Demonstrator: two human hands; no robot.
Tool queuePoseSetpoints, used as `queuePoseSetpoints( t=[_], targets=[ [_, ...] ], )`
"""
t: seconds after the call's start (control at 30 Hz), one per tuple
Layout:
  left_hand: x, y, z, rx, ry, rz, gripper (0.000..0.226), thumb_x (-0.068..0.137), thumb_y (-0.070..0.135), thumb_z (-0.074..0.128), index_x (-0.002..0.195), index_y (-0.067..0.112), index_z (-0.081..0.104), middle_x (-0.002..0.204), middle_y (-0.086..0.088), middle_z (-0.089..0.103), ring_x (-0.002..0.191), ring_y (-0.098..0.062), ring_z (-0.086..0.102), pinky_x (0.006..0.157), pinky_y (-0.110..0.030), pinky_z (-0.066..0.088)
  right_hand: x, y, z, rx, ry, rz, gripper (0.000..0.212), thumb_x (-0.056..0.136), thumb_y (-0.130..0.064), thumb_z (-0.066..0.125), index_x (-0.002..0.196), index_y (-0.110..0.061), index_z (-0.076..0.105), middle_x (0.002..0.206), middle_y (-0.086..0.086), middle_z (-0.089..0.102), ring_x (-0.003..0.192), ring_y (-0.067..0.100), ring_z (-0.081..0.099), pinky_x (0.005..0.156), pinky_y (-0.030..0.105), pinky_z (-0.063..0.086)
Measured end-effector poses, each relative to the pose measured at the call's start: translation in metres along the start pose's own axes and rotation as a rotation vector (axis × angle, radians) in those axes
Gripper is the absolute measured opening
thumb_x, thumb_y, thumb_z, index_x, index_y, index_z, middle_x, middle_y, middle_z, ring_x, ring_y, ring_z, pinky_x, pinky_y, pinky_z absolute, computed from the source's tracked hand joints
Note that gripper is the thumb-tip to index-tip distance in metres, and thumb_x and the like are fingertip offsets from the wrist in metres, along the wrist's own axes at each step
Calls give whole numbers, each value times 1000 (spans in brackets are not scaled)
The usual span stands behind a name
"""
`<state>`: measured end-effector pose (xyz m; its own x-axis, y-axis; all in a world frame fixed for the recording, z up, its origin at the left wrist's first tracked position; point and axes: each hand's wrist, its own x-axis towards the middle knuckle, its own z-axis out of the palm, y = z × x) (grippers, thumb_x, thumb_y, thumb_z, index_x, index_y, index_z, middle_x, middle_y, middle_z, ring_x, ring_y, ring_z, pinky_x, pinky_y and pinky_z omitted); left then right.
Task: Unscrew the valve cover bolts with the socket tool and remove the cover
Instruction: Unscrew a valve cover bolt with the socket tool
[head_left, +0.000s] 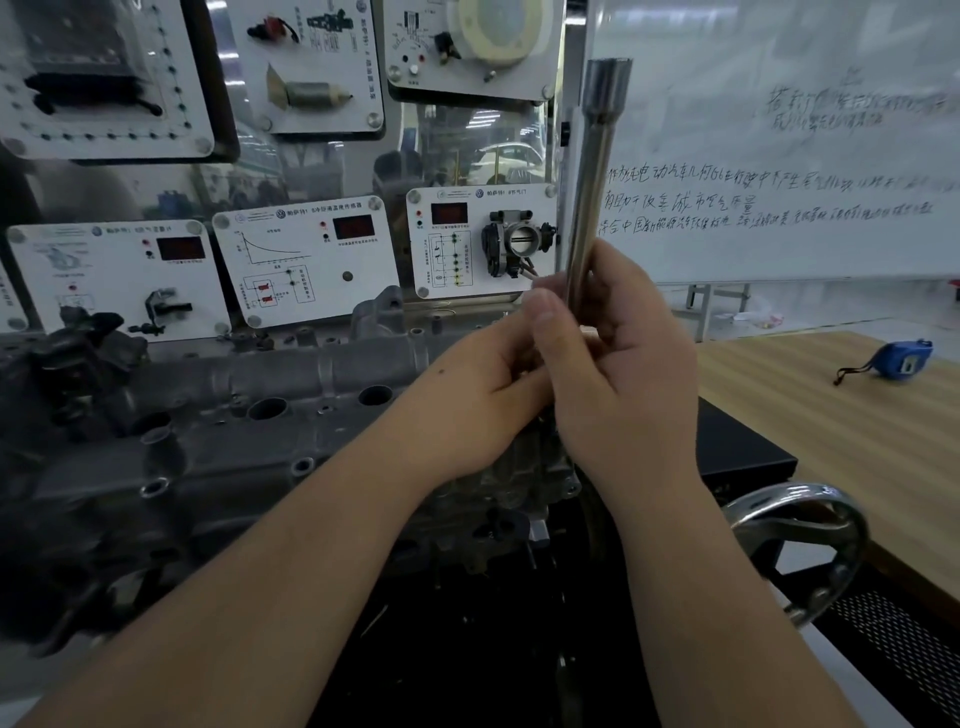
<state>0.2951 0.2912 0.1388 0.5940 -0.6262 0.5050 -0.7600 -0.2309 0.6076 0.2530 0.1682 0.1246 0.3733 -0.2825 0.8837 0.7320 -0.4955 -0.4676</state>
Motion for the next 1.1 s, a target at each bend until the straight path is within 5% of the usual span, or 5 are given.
queuePoseSetpoints(
  t=[0.33,0.57,0.77,0.93,1.1],
  targets=[
    [-3,0,-2,-60,-41,-41,30,110,30,44,134,25,61,121,8,72,116,-8,66,104,-43,53,-1,0,1,-11,5,-9,39,104,-28,47,143,-27,47,100,-21,73,103,-3,69,84,23,56],
    [1,3,1,24,-14,-19,25,104,29,55,128,23,61,108,-8,73,97,-28,71,86,-53,56,0,-2,-2,-63,80,-38,16,100,-32,55,99,-21,66,87,-5,66,76,7,63,65,19,50],
    [-2,0,0,-16,-18,-22,20,109,29,47,118,29,66,109,7,73,102,-10,69,92,-32,56,0,0,-6,-28,25,24,42,104,-33,46,142,-17,53,106,-15,76,87,5,73,73,29,60],
    [-1,2,-1,32,-16,-16,20,108,31,48,120,30,65,109,2,73,101,-17,70,91,-44,55,3,-4,-4,29,-2,15,20,102,-36,49,111,-53,56,97,-14,73,84,10,71,72,33,60],
    [-1,4,2,29,7,-15,24,105,30,53,128,25,60,97,-10,73,87,-34,68,78,-53,54,2,-1,-6,-83,32,23,24,103,-30,52,95,-12,66,77,-3,68,70,15,63,59,31,50]
  ],
)
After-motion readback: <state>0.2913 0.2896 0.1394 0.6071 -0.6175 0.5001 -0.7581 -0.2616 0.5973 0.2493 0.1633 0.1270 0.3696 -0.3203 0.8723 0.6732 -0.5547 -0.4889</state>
